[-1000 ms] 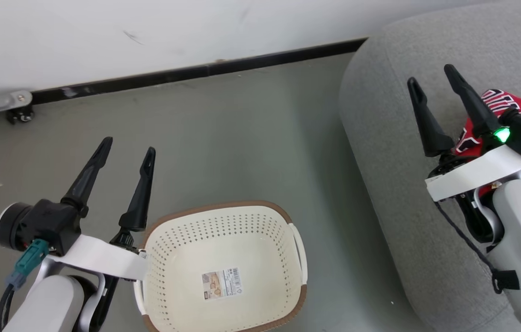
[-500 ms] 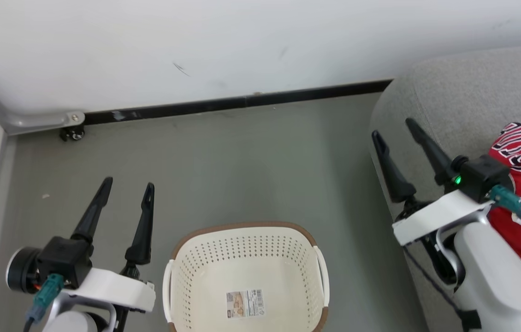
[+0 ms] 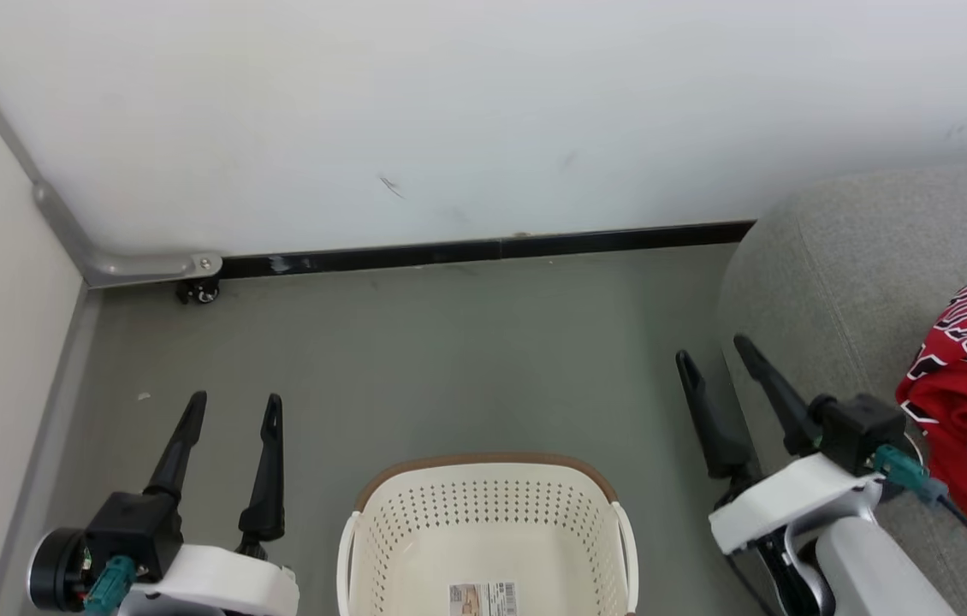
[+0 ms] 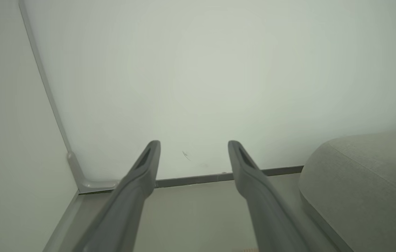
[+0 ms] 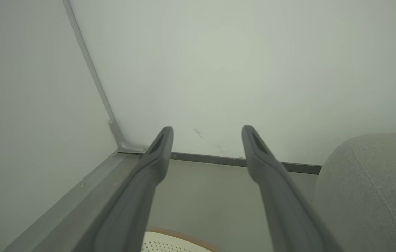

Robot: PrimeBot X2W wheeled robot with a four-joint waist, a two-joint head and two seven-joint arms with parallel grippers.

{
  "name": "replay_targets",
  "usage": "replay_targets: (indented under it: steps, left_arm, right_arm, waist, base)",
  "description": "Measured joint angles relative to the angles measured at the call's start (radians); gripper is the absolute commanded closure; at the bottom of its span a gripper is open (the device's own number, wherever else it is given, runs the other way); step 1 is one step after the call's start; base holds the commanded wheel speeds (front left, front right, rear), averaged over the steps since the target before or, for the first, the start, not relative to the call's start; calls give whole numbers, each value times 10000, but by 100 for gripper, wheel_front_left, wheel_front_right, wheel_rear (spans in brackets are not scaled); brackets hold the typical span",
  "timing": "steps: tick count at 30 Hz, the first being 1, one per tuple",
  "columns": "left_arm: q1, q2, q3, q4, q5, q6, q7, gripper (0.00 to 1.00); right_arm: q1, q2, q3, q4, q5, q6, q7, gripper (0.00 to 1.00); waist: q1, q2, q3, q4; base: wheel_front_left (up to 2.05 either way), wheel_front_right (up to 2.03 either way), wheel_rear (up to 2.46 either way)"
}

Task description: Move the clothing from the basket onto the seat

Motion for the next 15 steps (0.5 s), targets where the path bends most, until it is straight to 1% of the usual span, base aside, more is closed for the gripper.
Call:
replay_targets:
  steps: [4,10,15]
  left_arm:
    - [251,-165,2,105,59,82,0,0]
    - [511,-213,-96,295,270,90,2,0]
    - [657,-366,-205,355,314,90,2,0]
  right_arm:
    - [481,236,-236,35,-165,0,0,0]
    - [1017,376,-600,54,-523,0,0,0]
    - [1313,545,-899,-10,-746,0,21,0]
  waist:
    - [0,0,-234,142]
    - [0,0,-536,318]
    - [0,0,-750,414]
  base:
    - [0,0,0]
    - [0,0,0]
    - [0,0,0]
